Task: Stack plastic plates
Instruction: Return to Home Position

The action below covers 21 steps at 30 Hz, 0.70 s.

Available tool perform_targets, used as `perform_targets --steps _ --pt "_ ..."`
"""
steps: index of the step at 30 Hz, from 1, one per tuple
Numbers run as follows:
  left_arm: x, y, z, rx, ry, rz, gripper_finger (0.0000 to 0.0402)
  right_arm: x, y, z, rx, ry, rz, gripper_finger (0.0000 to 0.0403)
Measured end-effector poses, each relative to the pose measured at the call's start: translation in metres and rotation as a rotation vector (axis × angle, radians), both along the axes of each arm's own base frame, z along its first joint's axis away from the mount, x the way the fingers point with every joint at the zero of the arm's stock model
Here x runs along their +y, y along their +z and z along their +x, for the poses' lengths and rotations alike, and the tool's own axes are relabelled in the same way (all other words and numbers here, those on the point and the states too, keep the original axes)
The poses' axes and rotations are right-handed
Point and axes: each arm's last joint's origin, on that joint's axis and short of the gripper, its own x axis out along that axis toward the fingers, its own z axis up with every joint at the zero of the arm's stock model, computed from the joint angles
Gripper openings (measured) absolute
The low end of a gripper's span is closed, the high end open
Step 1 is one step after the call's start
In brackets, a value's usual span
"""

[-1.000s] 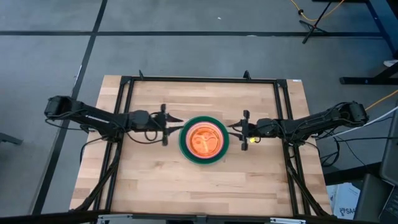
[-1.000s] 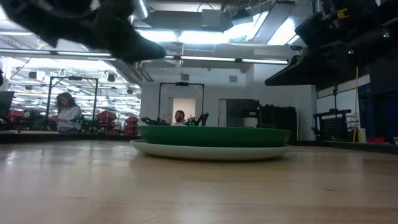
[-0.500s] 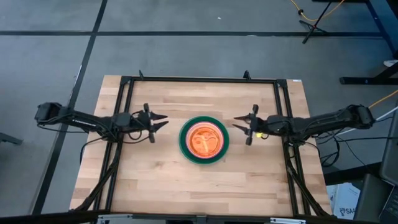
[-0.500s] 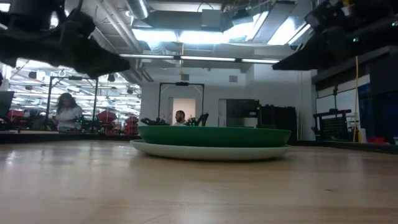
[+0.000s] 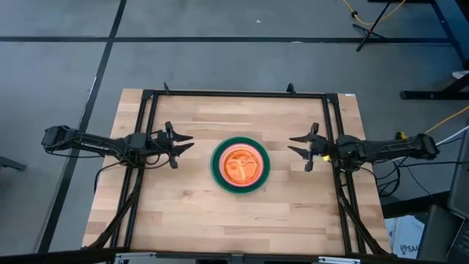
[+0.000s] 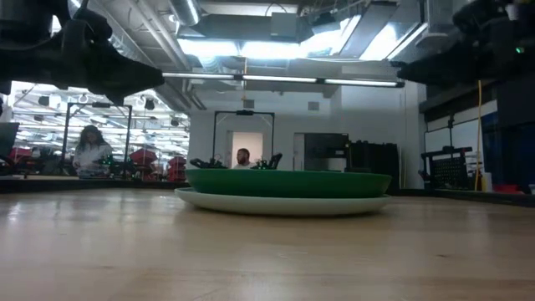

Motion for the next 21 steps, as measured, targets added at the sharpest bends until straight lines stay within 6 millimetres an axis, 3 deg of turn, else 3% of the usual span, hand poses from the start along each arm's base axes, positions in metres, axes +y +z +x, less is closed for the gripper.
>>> perform_targets --steps 5,12,17,21 --pt "0.000 -0.003 0.000 0.026 0.010 -0.007 0.0113 -0.001 -0.019 -0.014 -0.051 0.006 0.055 0.0123" --pt "0.000 -0.003 0.000 0.028 0.011 -0.017 0.0094 -0.002 -0.035 -0.025 -0.021 0.014 0.127 0.0059" --pt "0.000 -0.003 0.000 0.028 0.005 -0.022 0.0072 0.001 -0.034 -0.028 -0.051 0.102 0.111 0.0008" --pt "-0.002 -0.003 0.000 0.029 -0.070 -0.021 0.0048 0.000 -0.031 -0.031 -0.095 0.108 0.106 0.0009"
